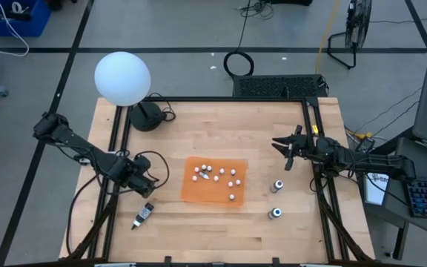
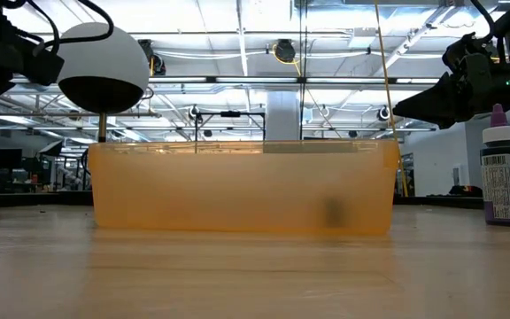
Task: Pick & Place food coloring
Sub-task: Put the large green food coloring bottle into the orange bin
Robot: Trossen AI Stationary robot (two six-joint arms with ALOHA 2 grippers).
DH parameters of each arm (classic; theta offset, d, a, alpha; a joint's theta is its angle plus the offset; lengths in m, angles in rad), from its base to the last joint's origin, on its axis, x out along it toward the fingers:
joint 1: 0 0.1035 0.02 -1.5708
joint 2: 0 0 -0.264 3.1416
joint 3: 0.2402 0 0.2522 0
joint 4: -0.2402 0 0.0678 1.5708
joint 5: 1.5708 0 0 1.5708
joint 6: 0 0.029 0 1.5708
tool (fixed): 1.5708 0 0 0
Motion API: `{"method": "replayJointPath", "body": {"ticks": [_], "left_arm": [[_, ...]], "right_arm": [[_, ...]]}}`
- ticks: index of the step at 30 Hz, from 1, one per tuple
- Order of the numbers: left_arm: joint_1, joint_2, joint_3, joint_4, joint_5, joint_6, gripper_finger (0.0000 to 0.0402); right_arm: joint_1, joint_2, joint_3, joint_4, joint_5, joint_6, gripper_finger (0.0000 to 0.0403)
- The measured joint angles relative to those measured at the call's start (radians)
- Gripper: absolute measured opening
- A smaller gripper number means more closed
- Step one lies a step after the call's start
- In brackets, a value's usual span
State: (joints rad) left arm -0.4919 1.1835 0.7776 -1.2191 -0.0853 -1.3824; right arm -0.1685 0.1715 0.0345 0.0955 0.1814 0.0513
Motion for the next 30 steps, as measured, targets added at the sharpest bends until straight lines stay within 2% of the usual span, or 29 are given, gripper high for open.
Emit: {"method": "replayJointPath", "body": {"ticks": [3, 9, 15, 20, 25, 30], "left_arm": [[0.000, 0.000, 0.000, 0.001, 0.004, 0.005, 0.0207], [0.000, -0.003, 0.004, 0.005, 0.004, 0.021, 0.0119], [0.000, 0.002, 0.020, 0.000, -0.001, 0.045, 0.0119], [0.010, 0.002, 0.128, 0.001, -0.053, 0.119, 0.0119], [0.013, 0.009, 0.283, 0.063, -0.208, 0.304, 0.0119], [0.027, 0.053, 0.394, 0.228, -0.267, 0.543, 0.0119]], "right_arm": [[0.000, 0.000, 0.000, 0.000, 0.000, 0.000, 0.0084], [0.000, 0.000, 0.000, 0.000, 0.000, 0.000, 0.0084], [0.000, 0.000, 0.000, 0.000, 0.000, 0.000, 0.0084], [0.000, 0.000, 0.000, 0.000, 0.000, 0.000, 0.0084], [0.000, 0.000, 0.000, 0.000, 0.000, 0.000, 0.0084], [0.000, 0.000, -0.001, 0.000, 0.000, 0.000, 0.0084]]}}
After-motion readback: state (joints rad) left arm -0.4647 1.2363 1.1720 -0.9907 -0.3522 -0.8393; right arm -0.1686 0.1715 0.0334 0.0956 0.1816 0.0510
